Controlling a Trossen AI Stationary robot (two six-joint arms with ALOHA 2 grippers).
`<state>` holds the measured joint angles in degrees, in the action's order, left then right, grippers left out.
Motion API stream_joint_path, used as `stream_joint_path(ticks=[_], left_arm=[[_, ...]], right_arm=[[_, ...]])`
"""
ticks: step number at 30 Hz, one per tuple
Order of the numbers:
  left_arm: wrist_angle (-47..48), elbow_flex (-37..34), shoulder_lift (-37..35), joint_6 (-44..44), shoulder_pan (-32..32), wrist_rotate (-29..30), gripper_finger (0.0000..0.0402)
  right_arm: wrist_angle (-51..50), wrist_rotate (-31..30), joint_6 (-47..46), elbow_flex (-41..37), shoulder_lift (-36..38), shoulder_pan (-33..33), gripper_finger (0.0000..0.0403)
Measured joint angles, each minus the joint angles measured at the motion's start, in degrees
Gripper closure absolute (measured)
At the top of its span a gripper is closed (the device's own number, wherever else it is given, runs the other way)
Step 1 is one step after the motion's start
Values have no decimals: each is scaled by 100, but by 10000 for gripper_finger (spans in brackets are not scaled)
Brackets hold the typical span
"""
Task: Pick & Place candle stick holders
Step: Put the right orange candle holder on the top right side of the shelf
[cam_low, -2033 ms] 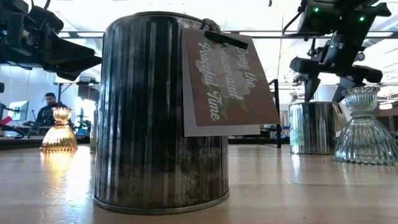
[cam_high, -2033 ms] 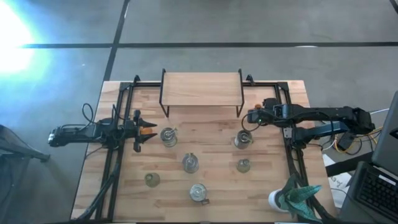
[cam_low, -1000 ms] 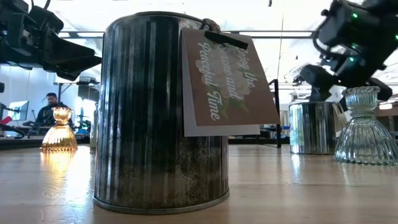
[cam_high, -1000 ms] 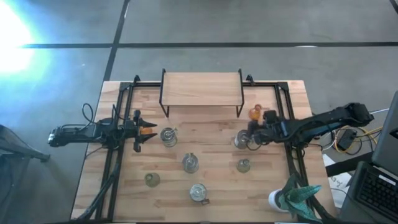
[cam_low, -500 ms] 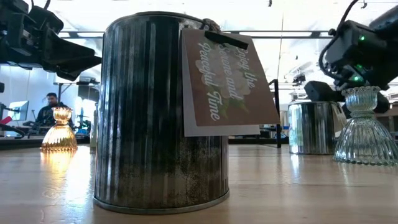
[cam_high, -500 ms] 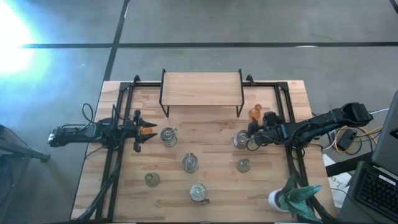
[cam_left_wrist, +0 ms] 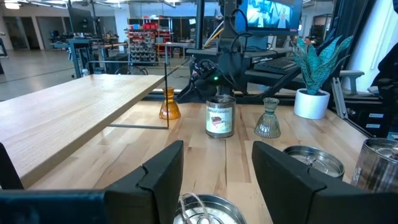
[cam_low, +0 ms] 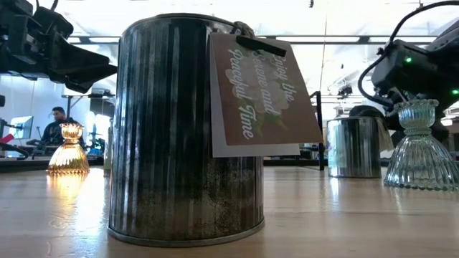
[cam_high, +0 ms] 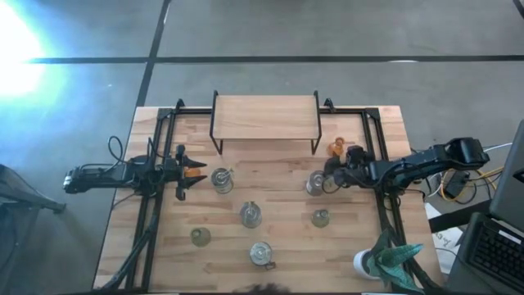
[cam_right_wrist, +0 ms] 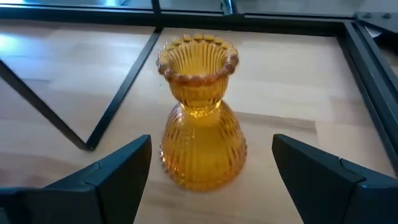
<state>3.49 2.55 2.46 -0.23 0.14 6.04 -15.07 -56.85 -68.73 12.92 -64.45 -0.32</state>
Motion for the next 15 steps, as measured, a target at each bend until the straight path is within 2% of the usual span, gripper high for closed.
stream_joint_path(ticks=[7, 12, 15], left_arm=[[0, 0, 0, 0, -1, -1, 206], [0, 0, 0, 0, -1, 0, 206], [0, 0, 0, 0, 0, 0, 206]], right_arm=[[660, 31, 1070, 79, 4, -321, 78], [699, 60, 1028, 69, -17, -649, 78], [758, 312, 1050, 69, -16, -855, 81]])
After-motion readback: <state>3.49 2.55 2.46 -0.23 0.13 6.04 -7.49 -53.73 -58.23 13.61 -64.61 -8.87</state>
